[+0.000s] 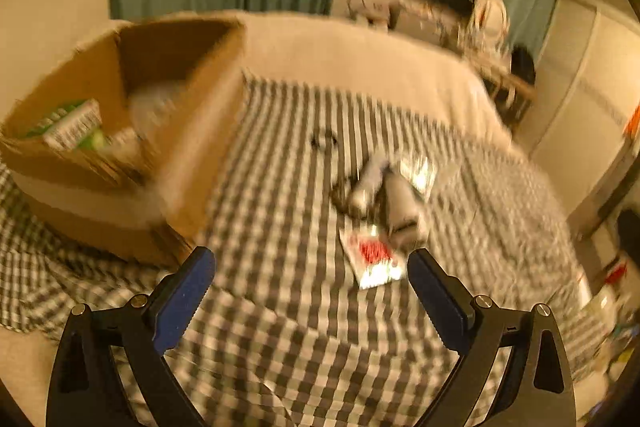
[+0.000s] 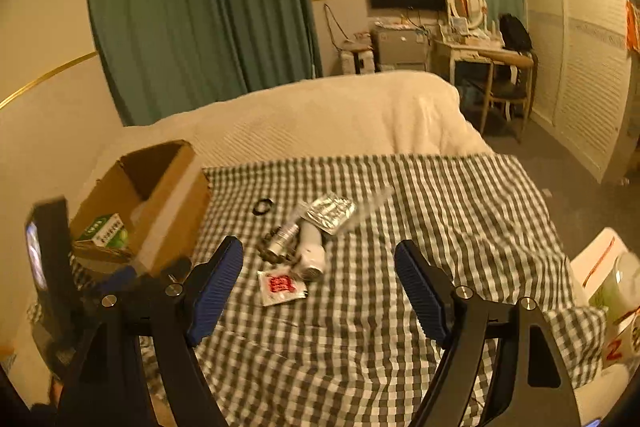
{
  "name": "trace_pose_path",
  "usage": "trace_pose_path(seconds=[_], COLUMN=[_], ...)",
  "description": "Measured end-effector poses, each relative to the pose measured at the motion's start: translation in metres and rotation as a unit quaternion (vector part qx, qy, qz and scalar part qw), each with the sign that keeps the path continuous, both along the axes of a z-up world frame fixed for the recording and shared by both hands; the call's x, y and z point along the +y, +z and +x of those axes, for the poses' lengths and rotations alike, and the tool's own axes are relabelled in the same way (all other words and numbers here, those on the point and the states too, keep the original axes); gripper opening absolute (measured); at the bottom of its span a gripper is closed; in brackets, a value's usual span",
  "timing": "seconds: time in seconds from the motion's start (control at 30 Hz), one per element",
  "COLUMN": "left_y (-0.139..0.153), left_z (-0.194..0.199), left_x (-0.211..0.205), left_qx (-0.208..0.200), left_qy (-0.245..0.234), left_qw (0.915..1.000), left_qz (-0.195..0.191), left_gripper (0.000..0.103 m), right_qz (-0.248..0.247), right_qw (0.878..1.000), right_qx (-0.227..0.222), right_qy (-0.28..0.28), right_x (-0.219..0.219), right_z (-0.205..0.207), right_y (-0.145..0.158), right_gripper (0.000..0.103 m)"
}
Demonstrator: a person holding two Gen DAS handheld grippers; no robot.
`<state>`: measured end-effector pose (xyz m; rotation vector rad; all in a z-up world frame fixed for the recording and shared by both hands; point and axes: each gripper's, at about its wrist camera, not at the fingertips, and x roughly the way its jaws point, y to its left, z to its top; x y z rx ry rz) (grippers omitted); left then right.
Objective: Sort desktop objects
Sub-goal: 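Grasp the red-white sachet with the left tool while the right tool grasps the white cylindrical device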
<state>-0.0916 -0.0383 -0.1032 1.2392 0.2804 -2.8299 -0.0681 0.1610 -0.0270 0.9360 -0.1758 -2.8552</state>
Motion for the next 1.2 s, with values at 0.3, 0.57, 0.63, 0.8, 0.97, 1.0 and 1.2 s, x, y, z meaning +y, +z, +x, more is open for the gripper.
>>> trace_pose_path(seconds=[0.3,0.57,0.63,0.8,0.97,1.0,1.2], left_y=[-0.058,-0.088,-0.082,-0.068,-0.077,-0.078,-0.082], left_z=[-0.035,-0.068,-0.071,-0.075,-0.08,-0.081,-0.081], left_x=[0.052,0.069,0.052,0.012,-0.015,-0.014,-0.011], left_qx=[-0.016,-0.042,-0.048,-0.029,-0.04,-0.041,-0.041], left_qy=[-0.054,-0.102,-0.089,-0.037,-0.004,-0.006,-0.013], left_qw=[0.9978,0.9925,0.9948,0.9988,0.9984,0.9983,0.9981], left_qz=[-0.034,-0.052,-0.009,0.011,0.04,0.041,0.043], left_gripper=[0.099,0.014,0.014,0.014,0.014,0.014,0.014], right_qz=[-0.005,-0.013,-0.025,-0.08,-0.099,-0.093,-0.076], right_qw=[0.999,0.997,0.997,0.993,0.988,0.988,0.983], right_qx=[-0.042,-0.068,-0.069,-0.074,-0.096,-0.105,-0.148], right_qy=[-0.022,-0.021,-0.01,0.036,0.063,0.066,0.073], right_x=[0.022,0.033,0.028,0.011,-0.015,-0.023,-0.045], right_z=[-0.036,-0.071,-0.079,-0.106,-0.134,-0.142,-0.159], right_y=[-0.084,-0.129,-0.134,-0.14,-0.151,-0.157,-0.179], right_gripper=[0.078,0.078,0.078,0.078,0.078,0.078,0.062])
